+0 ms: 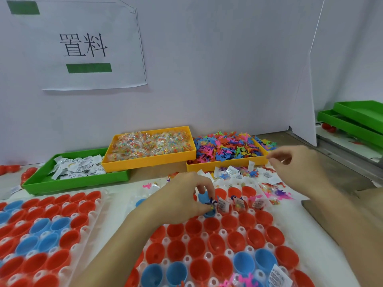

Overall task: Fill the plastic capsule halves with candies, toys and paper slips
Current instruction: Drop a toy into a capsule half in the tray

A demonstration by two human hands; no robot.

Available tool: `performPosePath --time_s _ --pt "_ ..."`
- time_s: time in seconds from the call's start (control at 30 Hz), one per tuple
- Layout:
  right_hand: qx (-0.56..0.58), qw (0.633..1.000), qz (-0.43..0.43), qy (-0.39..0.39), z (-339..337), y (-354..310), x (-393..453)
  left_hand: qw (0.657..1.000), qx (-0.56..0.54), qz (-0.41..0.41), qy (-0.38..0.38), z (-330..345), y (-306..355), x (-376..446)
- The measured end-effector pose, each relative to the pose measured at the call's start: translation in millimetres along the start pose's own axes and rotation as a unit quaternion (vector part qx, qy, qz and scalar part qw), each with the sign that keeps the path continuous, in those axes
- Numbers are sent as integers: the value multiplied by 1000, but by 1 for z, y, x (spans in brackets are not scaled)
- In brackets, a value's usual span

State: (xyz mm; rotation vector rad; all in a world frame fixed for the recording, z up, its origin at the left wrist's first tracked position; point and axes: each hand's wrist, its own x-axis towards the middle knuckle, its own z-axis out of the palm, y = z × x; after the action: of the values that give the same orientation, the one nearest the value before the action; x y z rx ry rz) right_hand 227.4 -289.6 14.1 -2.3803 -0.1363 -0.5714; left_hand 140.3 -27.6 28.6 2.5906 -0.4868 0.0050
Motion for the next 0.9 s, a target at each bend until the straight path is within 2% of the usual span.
performPosePath --time_s 0.13,0.4,0.7,0.9 --pt "-73 994 65 -50 14 17 2 1000 16 1 -9 1 0 1" --pt "-142 971 177 -71 28 32 3 1000 9 0 -19 -3 -1 -1" --pt "-122 970 198 -68 29 34 2 1000 -19 4 -7 -7 1 -2" --pt "-56 987 152 6 25 28 4 1000 -24 6 -12 -10 3 -3"
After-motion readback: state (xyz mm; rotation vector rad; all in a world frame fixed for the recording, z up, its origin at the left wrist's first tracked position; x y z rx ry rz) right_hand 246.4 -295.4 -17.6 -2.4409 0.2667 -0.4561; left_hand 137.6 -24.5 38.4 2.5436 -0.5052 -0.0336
